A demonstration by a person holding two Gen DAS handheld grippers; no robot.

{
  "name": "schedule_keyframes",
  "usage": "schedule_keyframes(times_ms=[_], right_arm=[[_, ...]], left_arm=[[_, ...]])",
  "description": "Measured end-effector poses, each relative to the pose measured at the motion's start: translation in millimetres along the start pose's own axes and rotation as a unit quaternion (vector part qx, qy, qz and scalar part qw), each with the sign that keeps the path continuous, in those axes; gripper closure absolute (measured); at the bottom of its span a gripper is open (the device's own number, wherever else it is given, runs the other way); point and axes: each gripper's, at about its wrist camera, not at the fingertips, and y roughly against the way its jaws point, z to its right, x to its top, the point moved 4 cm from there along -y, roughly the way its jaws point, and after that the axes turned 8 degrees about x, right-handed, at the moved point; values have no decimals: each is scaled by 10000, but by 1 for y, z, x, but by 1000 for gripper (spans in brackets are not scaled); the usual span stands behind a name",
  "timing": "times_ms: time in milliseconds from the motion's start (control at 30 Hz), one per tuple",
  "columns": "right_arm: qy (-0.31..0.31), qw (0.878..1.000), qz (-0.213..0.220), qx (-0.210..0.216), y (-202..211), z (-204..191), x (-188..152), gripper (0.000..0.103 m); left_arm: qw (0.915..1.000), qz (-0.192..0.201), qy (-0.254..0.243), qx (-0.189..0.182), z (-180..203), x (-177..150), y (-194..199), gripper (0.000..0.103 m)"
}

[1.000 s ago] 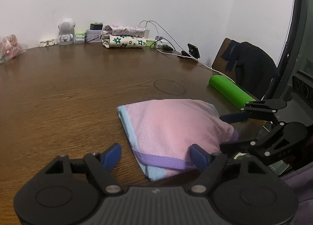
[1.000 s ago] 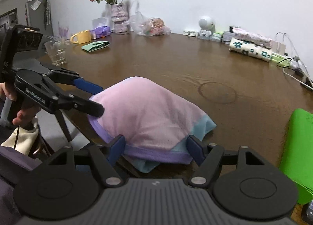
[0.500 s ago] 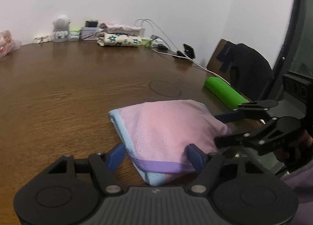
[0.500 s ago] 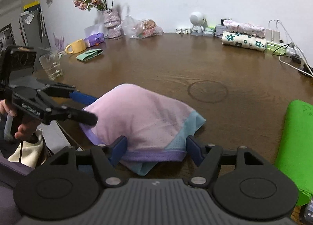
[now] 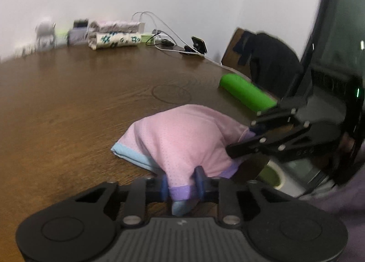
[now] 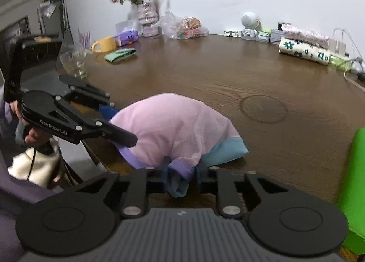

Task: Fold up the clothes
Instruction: 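Grasp the folded garment's purple-trimmed edge with both grippers, then lift the folded garment with both grippers and carry it onto the clothes stack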

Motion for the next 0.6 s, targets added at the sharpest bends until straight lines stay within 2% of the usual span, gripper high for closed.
schedule_keyframes(times_ms=[133, 233, 367, 600], right_arm=[[71, 9997, 231, -25, 12, 1, 22, 91], [271, 9981, 548, -40, 34, 2, 56, 91], [489, 9951, 786, -354, 61, 21, 112, 91], [667, 9883, 1099, -821, 96, 87, 229, 93]], left_arm=[[9992, 404, -39, -36, -4, 27, 15, 91], [9958, 857, -308, -44, -6, 65, 28, 91], [9890, 1361, -543, -180, -12, 135, 28, 91], [9790, 1801, -918, -280, -15, 265, 3, 91]])
